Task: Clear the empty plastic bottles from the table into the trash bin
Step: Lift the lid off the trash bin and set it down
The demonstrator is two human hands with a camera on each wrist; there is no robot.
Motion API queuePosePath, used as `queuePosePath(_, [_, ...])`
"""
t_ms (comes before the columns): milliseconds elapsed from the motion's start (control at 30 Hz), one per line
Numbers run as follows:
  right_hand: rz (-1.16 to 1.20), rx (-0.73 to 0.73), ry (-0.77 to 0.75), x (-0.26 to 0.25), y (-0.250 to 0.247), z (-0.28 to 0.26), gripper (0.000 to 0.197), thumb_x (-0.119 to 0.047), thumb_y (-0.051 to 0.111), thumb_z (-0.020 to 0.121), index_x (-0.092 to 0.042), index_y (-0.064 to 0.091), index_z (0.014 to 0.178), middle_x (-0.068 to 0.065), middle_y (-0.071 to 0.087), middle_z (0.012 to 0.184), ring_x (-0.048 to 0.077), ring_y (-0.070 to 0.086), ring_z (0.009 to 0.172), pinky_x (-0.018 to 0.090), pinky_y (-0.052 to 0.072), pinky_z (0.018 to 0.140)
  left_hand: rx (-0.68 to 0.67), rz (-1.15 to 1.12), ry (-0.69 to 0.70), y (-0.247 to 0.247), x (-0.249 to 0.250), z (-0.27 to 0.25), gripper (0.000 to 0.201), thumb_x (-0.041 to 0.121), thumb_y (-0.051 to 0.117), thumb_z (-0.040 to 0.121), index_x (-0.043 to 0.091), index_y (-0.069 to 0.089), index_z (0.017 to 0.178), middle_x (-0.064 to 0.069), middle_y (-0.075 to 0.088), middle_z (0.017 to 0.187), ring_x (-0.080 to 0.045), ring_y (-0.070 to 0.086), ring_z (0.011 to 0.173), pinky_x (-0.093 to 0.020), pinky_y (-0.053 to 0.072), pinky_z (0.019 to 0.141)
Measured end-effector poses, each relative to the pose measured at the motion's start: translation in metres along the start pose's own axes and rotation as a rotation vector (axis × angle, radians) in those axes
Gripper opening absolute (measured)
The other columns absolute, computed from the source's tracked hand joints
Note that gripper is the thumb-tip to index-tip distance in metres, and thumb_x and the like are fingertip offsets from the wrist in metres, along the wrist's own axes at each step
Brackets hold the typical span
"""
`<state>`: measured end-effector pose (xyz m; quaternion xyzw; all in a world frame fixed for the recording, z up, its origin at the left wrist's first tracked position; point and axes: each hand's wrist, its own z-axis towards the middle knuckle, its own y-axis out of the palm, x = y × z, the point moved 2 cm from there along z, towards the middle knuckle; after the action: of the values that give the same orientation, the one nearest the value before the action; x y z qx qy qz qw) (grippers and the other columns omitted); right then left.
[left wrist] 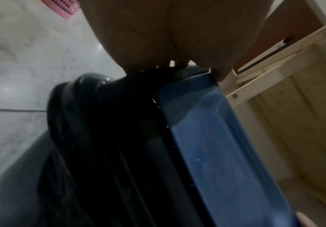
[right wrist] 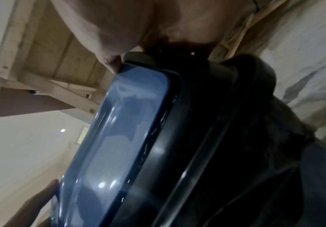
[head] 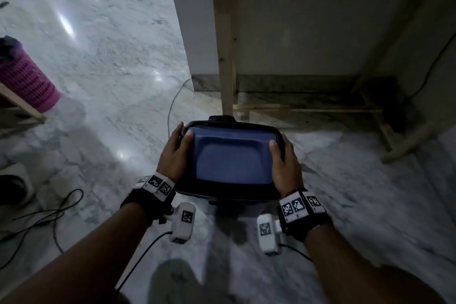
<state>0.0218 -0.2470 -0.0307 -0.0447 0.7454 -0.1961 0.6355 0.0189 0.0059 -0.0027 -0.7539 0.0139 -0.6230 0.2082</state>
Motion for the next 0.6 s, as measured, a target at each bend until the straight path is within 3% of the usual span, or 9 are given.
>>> queuePosePath(200, [0.001,0.004,0.007,0.002,0.001,-0.009,0.06,-0.05,0.036,0.099,-0.026,0.028,0.152,0.003,0.04,0.156,0.027,0.039,0.141,0.032,0.029,0.111,0.021,-0.073,0.026,0.008,-0.005,-0.003,0.055,0.045,0.047,0.099,0.025,0.042,0.15,0.009,0.043,0.153,-0.001,0.037,0.134,-0.022,0.025,0.112])
queuePosePath(300, [-0.036,-0.006,-0.005,-0.011,-0.021,-0.011,0.059,-0.054,0.033,0.098,-0.028,0.029,0.151,0.007,0.047,0.151,0.031,0.047,0.135,0.039,0.036,0.11,-0.006,-0.082,0.071,0.009,0.013,-0.007,0.055,0.046,0.048,0.098,0.027,0.042,0.15,0.017,0.044,0.148,-0.001,0.036,0.138,-0.023,0.025,0.116])
queuePosePath(433, [-0.081,0.042,-0.081,-0.034,-0.072,0.0,0.062,-0.06,0.034,0.095,-0.03,0.033,0.15,0.007,0.05,0.148,0.03,0.049,0.132,0.036,0.039,0.106,-0.065,-0.12,0.181,0.03,0.061,-0.004,0.043,0.048,0.047,0.098,0.035,0.05,0.139,0.029,0.048,0.137,0.003,0.041,0.133,-0.02,0.028,0.112])
queuePosePath(500, [-0.086,0.081,-0.138,-0.043,-0.105,0.01,0.067,-0.064,0.035,0.093,-0.028,0.033,0.15,0.004,0.048,0.15,0.027,0.046,0.136,0.037,0.036,0.111,-0.093,-0.145,0.229,0.051,0.082,0.001,0.053,0.052,0.047,0.096,0.029,0.05,0.144,0.019,0.05,0.146,-0.002,0.042,0.137,-0.027,0.029,0.117])
queuePosePath(600, [-0.111,0.152,-0.191,-0.048,-0.164,0.026,0.069,-0.061,0.039,0.091,-0.024,0.038,0.149,0.002,0.047,0.151,0.022,0.043,0.139,0.038,0.03,0.116,-0.167,-0.178,0.23,0.097,0.104,0.003,0.048,0.057,0.049,0.093,0.034,0.056,0.135,0.016,0.056,0.136,-0.006,0.048,0.131,-0.033,0.035,0.115])
